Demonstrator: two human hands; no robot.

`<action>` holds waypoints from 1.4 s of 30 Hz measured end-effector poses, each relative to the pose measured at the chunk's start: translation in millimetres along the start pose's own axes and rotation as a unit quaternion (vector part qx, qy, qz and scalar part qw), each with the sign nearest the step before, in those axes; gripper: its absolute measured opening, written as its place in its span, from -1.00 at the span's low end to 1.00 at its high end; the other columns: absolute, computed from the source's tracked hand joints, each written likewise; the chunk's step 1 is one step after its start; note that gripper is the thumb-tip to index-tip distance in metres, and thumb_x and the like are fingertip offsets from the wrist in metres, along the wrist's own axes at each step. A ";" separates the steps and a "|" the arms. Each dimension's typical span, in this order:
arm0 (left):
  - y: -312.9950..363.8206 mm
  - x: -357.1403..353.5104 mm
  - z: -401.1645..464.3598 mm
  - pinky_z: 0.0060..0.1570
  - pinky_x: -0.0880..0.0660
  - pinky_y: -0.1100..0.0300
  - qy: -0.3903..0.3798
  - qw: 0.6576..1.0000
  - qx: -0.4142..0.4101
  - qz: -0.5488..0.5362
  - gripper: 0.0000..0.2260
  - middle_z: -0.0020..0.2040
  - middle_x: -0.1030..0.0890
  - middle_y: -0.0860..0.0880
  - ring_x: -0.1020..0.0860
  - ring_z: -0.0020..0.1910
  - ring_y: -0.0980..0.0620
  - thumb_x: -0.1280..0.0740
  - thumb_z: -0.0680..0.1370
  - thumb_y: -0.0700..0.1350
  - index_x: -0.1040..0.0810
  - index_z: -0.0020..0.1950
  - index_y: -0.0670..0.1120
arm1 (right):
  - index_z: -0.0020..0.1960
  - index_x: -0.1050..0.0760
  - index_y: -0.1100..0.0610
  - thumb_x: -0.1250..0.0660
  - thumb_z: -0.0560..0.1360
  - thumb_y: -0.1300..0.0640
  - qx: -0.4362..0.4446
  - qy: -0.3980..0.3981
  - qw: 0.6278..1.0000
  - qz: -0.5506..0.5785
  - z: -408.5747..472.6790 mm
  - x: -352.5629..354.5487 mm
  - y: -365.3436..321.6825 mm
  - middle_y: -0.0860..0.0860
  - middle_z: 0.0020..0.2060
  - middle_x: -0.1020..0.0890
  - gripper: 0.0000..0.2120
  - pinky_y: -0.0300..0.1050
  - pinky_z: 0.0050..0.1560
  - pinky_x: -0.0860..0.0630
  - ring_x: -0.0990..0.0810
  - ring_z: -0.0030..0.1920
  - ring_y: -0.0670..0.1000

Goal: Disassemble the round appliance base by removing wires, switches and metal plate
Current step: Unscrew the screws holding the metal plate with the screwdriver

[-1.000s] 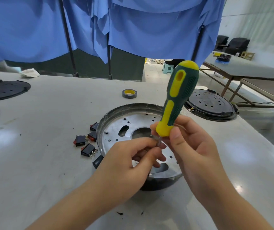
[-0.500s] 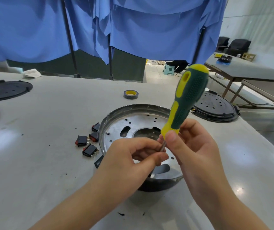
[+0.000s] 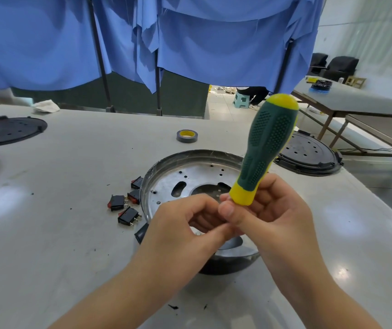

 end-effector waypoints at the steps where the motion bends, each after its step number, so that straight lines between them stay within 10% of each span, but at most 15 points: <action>1: -0.5 0.3 0.2 -0.32 -0.46 0.44 0.001 1.000 0.000 -0.001 -0.86 -0.40 -0.62 0.15 -0.57 -0.40 0.23 -0.56 0.37 -0.17 -0.63 -0.26 0.00 | -0.17 -0.54 0.14 -0.53 0.19 0.30 0.001 -0.001 1.000 -0.004 0.4 0.2 -0.3 0.08 -0.29 -0.68 -0.72 -0.25 -0.21 -0.59 -0.70 -0.23 0.01; 22: -7.0 -8.9 -0.4 -0.18 -0.51 0.41 -0.076 0.995 -0.004 0.071 -0.83 -0.23 -0.67 0.19 -0.65 -0.23 0.20 -0.43 0.51 -0.21 -0.64 -0.09 0.09 | 0.11 -0.45 0.08 -0.25 0.52 0.43 0.007 -0.036 0.997 -0.071 0.3 -1.1 -0.9 0.07 -0.22 -0.70 -0.70 -0.25 -0.14 -0.58 -0.69 -0.17 0.01; 42: -6.4 -5.8 0.5 -0.26 -0.48 0.42 -0.063 0.996 -0.004 0.070 -0.97 -0.31 -0.64 0.18 -0.61 -0.30 0.19 -0.47 0.46 -0.05 -0.66 -0.16 0.03 | 0.12 -0.53 0.11 -0.48 0.25 0.18 -0.014 -0.002 0.998 -0.056 3.4 4.5 2.0 0.12 -0.28 -0.71 -0.56 -0.25 -0.19 -0.60 -0.72 -0.21 0.04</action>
Point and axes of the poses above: each hand's wrist, its own z-axis towards the middle knuckle, its own x-axis out of the back of the hand, y = z × x, the point moved 9 cm from there along z, towards the middle knuckle
